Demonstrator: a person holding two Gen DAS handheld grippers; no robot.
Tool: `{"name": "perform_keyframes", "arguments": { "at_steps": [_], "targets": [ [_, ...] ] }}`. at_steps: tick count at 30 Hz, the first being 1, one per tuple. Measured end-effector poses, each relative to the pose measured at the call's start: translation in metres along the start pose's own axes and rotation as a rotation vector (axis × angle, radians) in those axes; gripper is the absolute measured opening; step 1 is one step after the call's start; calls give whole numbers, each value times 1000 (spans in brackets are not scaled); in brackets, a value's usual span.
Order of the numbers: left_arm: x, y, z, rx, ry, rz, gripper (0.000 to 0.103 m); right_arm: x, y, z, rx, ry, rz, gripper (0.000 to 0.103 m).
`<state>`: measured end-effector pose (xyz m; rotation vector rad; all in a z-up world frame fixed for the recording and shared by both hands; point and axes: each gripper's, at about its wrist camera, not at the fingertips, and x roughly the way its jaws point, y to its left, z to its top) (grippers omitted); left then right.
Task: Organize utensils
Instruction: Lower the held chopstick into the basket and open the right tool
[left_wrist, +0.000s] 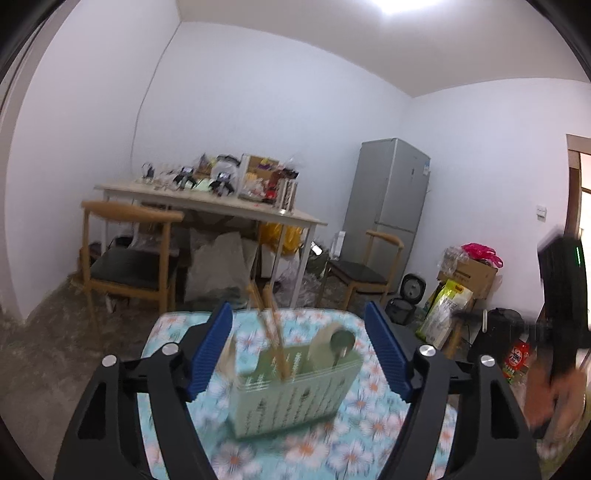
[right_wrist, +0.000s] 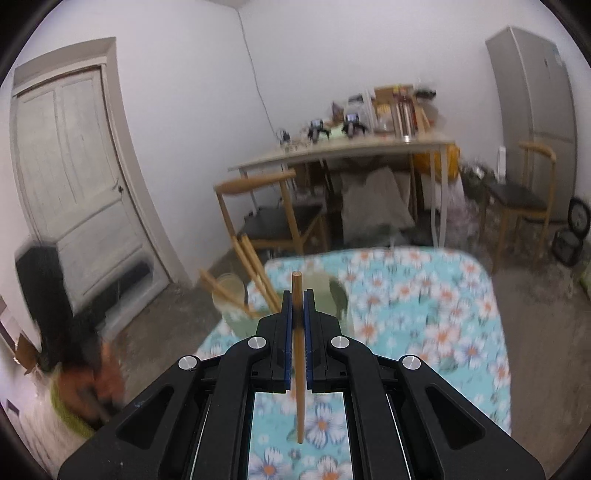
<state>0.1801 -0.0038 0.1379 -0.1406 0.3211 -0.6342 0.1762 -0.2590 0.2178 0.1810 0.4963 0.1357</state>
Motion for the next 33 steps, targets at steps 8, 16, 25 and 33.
{"name": "perform_keyframes", "arguments": {
  "at_steps": [8,16,25,33],
  "targets": [
    [-35,19,-80,-61,103,36,75,6,21,70,-22,-168,15,4],
    [-38,16,-116,-55,157,32,78,70,31,80,-78,-153,-37,4],
    [-37,11,-122,-33,153,20,82,123,41,36,-210,-48,-106,4],
    [-35,7,-122,-38,167,26,85,86,26,31,-152,-71,-96,41]
  ]
}}
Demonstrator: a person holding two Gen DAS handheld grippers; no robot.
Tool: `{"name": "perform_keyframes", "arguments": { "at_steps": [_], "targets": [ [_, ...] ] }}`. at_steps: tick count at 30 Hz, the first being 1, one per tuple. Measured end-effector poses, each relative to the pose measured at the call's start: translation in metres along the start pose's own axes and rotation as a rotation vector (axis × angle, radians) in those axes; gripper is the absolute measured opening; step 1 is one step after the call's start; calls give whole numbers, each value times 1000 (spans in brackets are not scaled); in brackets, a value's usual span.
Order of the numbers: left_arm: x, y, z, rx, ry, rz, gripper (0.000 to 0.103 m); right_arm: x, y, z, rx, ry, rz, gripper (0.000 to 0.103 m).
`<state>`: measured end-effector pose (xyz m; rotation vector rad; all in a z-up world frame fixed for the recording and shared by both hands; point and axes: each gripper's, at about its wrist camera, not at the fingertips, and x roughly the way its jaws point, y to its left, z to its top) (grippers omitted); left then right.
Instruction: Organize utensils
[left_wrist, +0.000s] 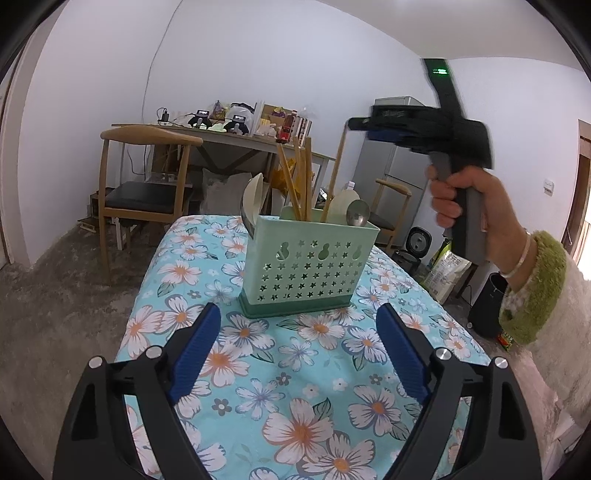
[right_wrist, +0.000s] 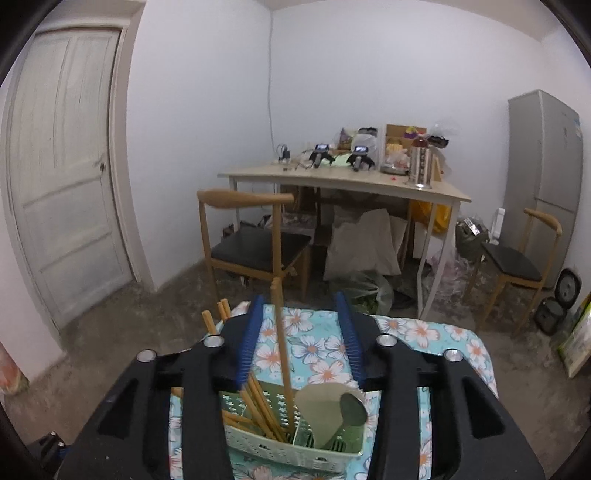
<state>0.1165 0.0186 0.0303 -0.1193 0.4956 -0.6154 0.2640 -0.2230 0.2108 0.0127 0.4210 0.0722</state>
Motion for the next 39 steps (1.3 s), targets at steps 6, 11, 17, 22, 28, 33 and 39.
{"name": "perform_keyframes", "arguments": {
  "at_steps": [6,11,17,22,28,33,39],
  "targets": [
    [-2,-8,2,-6,0,16,88,-63,-26,-19,120,-38,22,50],
    [-9,-19,4,3,-9,37,93,-111,-45,-53,251,-20,40,54],
    [-15,-34,4,-20,-2,120,97,-136,-35,-110,314,94,36,68],
    [-14,-35,5,-91,54,282,97,-141,-15,-147,314,188,-12,77],
    [-22,-37,6,-84,73,451,97,-148,5,-168,227,219,-102,89],
    [-23,-50,8,37,90,534,97,-156,10,-175,189,207,-185,95],
    [-18,-60,8,84,142,577,97,-156,16,-179,154,218,-227,95]
  ]
}}
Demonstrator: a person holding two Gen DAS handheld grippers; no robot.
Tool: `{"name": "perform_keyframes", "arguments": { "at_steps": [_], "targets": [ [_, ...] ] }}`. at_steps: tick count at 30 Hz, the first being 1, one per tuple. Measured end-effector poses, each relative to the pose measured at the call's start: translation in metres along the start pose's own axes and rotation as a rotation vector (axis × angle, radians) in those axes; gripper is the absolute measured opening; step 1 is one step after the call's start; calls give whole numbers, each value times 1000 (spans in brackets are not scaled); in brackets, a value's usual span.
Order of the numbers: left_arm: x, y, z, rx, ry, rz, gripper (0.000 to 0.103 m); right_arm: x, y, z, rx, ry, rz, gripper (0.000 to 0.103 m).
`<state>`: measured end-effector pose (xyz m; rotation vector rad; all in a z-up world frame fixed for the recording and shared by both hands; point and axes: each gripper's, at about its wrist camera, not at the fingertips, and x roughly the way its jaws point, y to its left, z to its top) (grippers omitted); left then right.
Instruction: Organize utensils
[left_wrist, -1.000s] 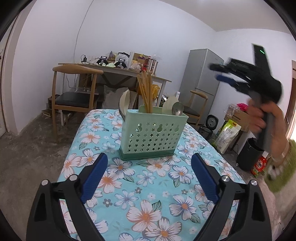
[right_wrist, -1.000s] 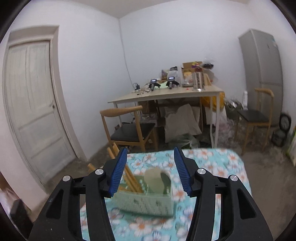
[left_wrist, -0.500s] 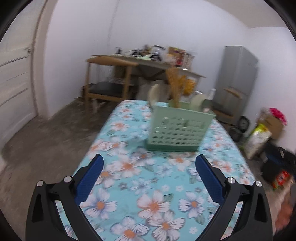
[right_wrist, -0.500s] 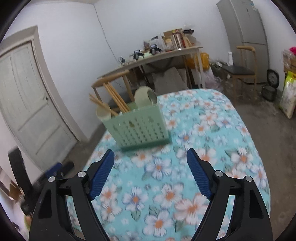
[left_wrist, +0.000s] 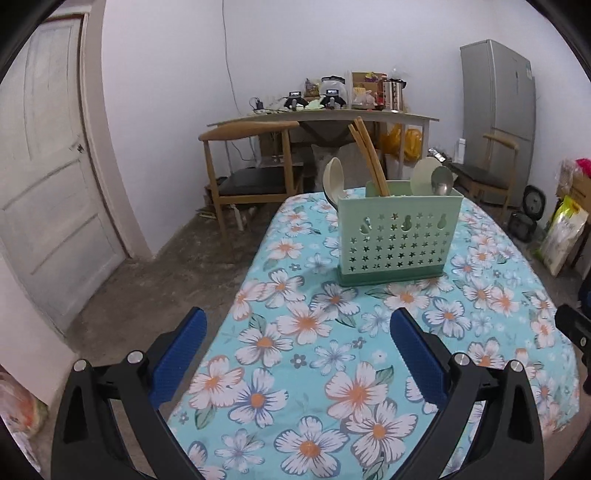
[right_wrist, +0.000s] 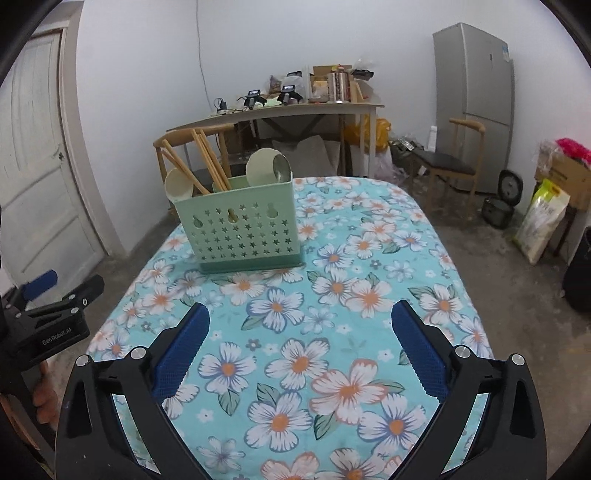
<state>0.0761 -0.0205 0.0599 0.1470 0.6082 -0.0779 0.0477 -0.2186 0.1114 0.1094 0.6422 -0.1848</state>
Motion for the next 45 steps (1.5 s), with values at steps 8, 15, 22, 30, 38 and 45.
{"name": "perform_keyframes", "arguments": {
  "at_steps": [8,15,22,30,38,45],
  "targets": [
    [-1,-14,4,-16,5,5,97,-1,2,0,-27,-10,-63,95],
    [7,-13,7,-56,30,18,97,3,0,1,-26,0,-71,95],
    [12,4,5,-86,45,39,97,7,0,2,-10,14,-62,95],
    [12,14,3,-83,47,54,97,9,1,1,-8,17,-64,95],
    [11,20,0,-74,44,80,97,8,-5,7,-16,6,-84,95],
    [13,22,1,-69,38,88,97,8,-18,17,-17,-10,-125,95]
  ]
}}
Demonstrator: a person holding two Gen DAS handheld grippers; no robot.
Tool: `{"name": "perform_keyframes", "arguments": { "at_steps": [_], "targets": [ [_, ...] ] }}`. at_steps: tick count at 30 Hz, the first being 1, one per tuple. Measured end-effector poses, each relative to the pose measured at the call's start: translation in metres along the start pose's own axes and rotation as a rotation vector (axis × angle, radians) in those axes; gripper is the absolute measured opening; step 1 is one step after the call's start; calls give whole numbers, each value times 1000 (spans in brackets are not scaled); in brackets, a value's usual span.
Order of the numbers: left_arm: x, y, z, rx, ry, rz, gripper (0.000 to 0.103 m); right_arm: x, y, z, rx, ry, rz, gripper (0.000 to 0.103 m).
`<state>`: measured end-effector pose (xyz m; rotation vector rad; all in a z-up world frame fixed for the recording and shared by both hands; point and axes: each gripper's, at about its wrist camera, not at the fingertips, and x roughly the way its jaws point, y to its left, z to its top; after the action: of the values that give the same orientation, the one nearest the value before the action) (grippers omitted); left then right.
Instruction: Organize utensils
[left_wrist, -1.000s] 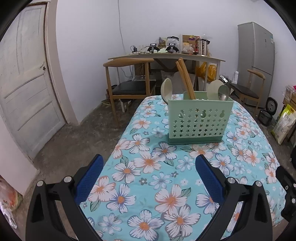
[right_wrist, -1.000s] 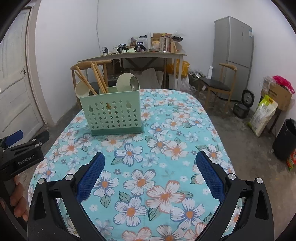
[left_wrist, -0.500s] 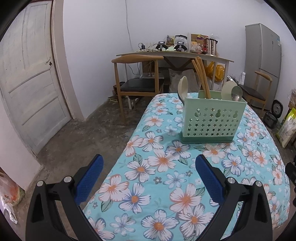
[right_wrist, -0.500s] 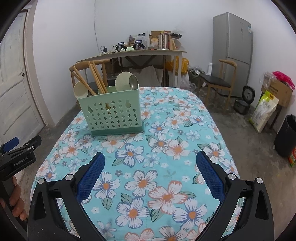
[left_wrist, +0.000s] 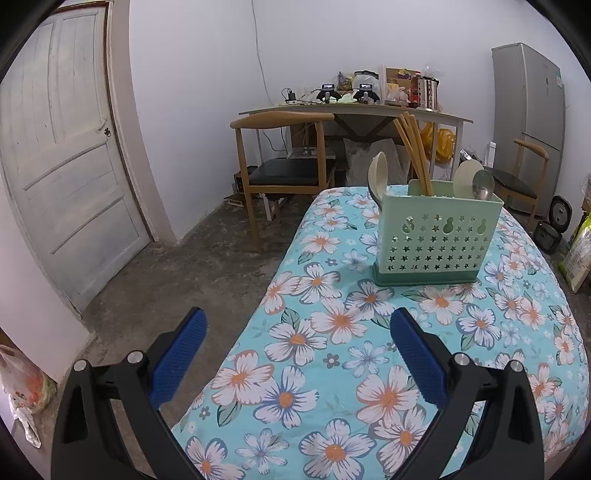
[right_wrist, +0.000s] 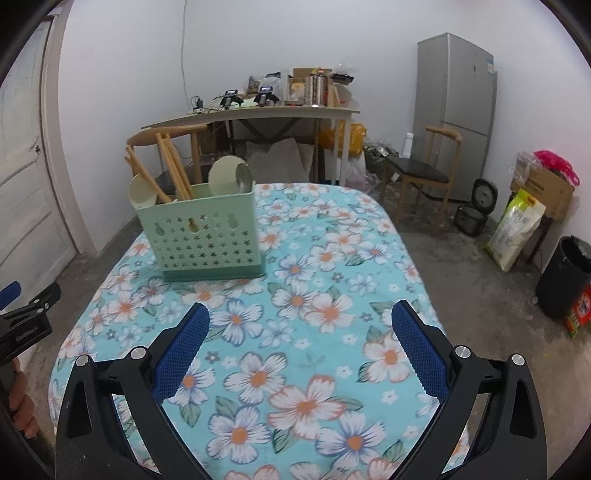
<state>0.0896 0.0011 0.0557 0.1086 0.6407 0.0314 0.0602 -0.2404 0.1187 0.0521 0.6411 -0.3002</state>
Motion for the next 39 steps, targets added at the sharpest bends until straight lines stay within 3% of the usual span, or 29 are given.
{"name": "perform_keyframes", "arguments": {
  "at_steps": [39],
  "targets": [
    [4,0,-1,18,4,16,97,6,15,8,-44,1,41,95]
  ]
}}
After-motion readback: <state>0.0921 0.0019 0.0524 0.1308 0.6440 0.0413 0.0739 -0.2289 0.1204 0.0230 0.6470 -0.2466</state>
